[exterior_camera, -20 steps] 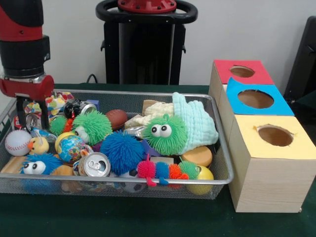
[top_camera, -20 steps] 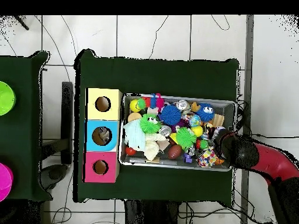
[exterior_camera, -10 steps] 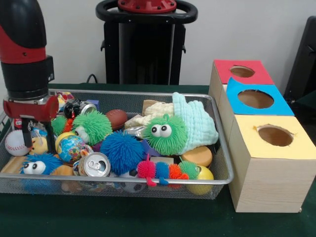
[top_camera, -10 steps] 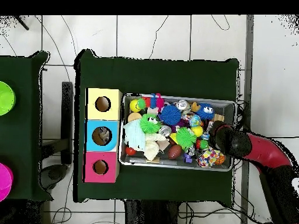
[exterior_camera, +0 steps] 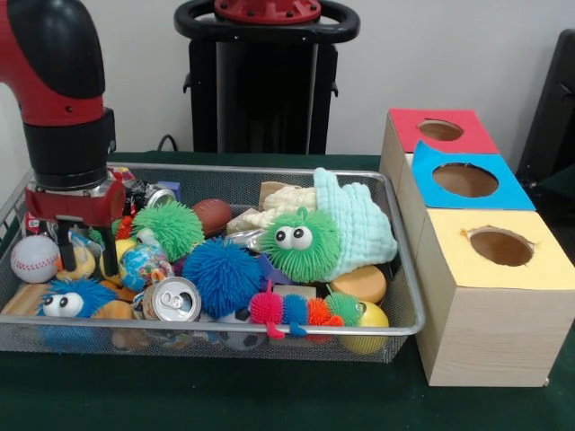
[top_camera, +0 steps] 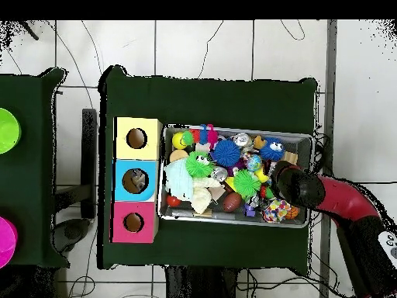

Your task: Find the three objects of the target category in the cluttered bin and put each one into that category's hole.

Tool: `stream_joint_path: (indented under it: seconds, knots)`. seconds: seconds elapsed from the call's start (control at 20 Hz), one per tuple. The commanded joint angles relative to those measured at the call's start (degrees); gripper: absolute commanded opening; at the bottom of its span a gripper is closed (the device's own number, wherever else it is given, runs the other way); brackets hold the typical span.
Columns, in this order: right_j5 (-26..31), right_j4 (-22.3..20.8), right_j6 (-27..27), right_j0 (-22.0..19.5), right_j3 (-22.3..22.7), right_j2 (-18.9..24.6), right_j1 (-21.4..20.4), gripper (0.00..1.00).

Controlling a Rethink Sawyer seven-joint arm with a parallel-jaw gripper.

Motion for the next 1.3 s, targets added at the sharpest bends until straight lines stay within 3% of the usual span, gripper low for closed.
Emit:
stream_joint_path:
  seconds: [0.05, 0.2, 0.5, 0.9, 1.3]
  knots:
    - [5.32, -2.19, 7.20, 5.05, -4.45, -10.83, -1.30, 1.00]
    - [5.12, -0.92, 9.36, 6.50, -5.35, -14.21, -0.60, 1.00]
    - [2.64, 0.09, 7.71, 6.76, -4.12, -16.14, 0.51, 1.00]
    - [2.68, 1.08, 5.74, 6.68, -2.86, -15.98, 3.15, 1.00]
    - [7.40, 1.50, 2.56, 6.38, -3.48, -15.57, 6.44, 1.00]
